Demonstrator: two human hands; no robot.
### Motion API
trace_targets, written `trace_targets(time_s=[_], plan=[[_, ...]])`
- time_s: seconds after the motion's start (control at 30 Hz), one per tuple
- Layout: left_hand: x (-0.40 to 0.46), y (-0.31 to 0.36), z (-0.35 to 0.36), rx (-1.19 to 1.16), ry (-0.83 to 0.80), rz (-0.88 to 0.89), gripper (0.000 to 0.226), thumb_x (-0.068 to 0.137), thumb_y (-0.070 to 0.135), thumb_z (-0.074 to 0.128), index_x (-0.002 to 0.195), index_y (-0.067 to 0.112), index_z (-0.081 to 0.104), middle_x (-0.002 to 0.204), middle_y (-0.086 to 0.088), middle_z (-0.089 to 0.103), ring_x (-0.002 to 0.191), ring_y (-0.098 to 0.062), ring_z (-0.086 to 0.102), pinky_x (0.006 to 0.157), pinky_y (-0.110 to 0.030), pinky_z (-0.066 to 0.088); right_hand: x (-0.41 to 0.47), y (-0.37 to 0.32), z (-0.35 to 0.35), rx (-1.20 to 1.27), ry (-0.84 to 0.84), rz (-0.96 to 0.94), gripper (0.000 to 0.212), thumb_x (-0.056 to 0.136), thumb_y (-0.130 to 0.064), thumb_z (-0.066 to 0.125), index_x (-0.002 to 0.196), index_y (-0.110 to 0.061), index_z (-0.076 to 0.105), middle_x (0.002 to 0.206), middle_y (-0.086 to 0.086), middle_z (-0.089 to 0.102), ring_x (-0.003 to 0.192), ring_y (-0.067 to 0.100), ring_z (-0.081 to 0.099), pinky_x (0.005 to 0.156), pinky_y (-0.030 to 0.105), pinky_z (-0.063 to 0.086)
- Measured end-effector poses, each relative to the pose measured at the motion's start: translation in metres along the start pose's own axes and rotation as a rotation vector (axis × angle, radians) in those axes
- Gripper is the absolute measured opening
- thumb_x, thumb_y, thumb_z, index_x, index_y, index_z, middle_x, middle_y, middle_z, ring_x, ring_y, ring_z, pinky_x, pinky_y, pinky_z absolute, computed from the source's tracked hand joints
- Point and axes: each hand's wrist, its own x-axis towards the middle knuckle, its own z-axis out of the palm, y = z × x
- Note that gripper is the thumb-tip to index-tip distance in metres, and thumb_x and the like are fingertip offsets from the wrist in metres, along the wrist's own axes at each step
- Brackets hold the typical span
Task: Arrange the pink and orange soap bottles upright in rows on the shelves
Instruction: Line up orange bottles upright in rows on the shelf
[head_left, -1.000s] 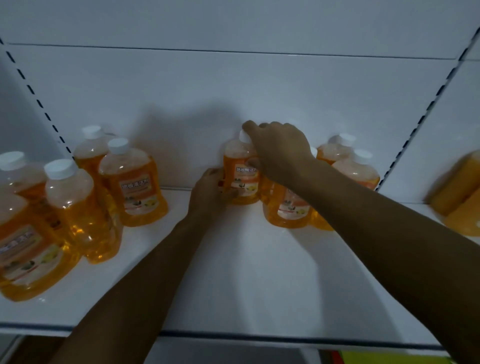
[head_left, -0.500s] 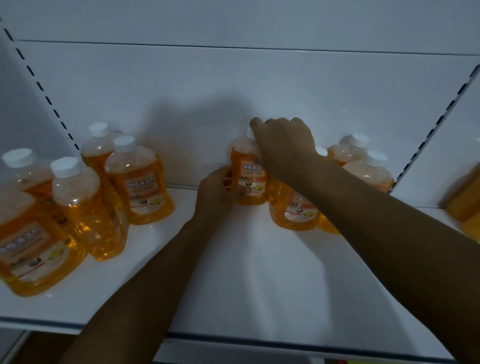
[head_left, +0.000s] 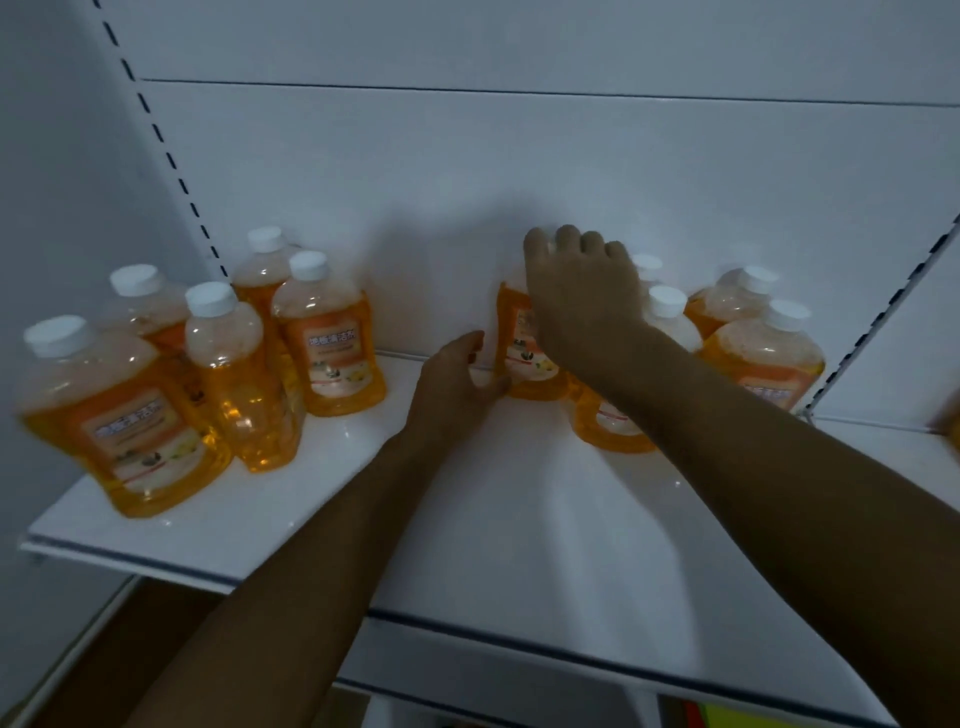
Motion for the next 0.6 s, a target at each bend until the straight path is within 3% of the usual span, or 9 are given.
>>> trace_targets(time_s=[0.07,0.17,0.3,0.4,0.5,0.6], plan=[[-0.015,-0.005,-0.013,0.017,0.045,-0.018,0.063,0.081,0.037,0.074,0.135,0.013,0.051,0.133,-0.003,0.058,0.112,-0.015,0.058,0.093,-0.034,0.050,-0.005,-0.012,-0.002,0.004,0.074,-0.031,0.069,0.083,-0.024,0.069,0.140,-0.003,0.035,0.137,0.024,0.044,0.124,0.039,0.046,0.102,0.045,0.039],[-0.042,-0.016,-0.034,0.074,0.110,-0.053,0.046,0.085,0.040,0.069,0.123,0.015,0.060,0.122,0.000,0.064,0.099,-0.008,0.059,0.084,-0.026,0.052,-0.012,-0.039,-0.004,0.194,0.165,-0.186,0.062,0.088,-0.034,0.065,0.138,-0.008,0.040,0.142,0.019,0.042,0.130,0.035,0.042,0.106,0.045,0.035],[-0.077,-0.030,-0.065,0.070,0.226,-0.149,0.038,0.089,0.033,0.065,0.122,0.017,0.059,0.119,0.004,0.063,0.100,-0.006,0.055,0.082,-0.021,0.047,-0.008,-0.085,-0.003,0.710,0.018,-0.250,0.062,0.091,-0.032,0.062,0.143,-0.013,0.034,0.145,0.010,0.040,0.131,0.027,0.041,0.105,0.039,0.037],[-0.096,-0.035,-0.087,-0.020,0.229,-0.190,0.041,0.089,0.026,0.066,0.127,0.015,0.055,0.120,0.004,0.059,0.109,-0.010,0.054,0.088,-0.023,0.045,0.012,-0.116,-0.001,1.080,-0.130,-0.199,0.078,0.087,-0.028,0.068,0.150,-0.012,0.024,0.151,0.010,0.033,0.137,0.027,0.034,0.109,0.040,0.033],[-0.110,-0.039,-0.098,-0.064,0.186,-0.216,0.045,0.089,0.026,0.067,0.130,0.016,0.052,0.120,0.007,0.056,0.112,-0.010,0.053,0.090,-0.022,0.043,0.031,-0.138,-0.001,1.211,-0.179,-0.187,0.090,0.083,-0.027,0.072,0.152,-0.014,0.016,0.152,0.008,0.033,0.138,0.025,0.034,0.109,0.038,0.031],[-0.119,-0.043,-0.104,-0.074,0.168,-0.233,0.050,0.089,0.029,0.066,0.134,0.016,0.048,0.122,0.008,0.053,0.114,-0.008,0.050,0.093,-0.020,0.041,0.041,-0.148,0.001,1.210,-0.158,-0.188,0.081,0.080,-0.027,0.074,0.146,-0.015,0.029,0.139,0.009,0.047,0.127,0.025,0.046,0.100,0.035,0.038]])
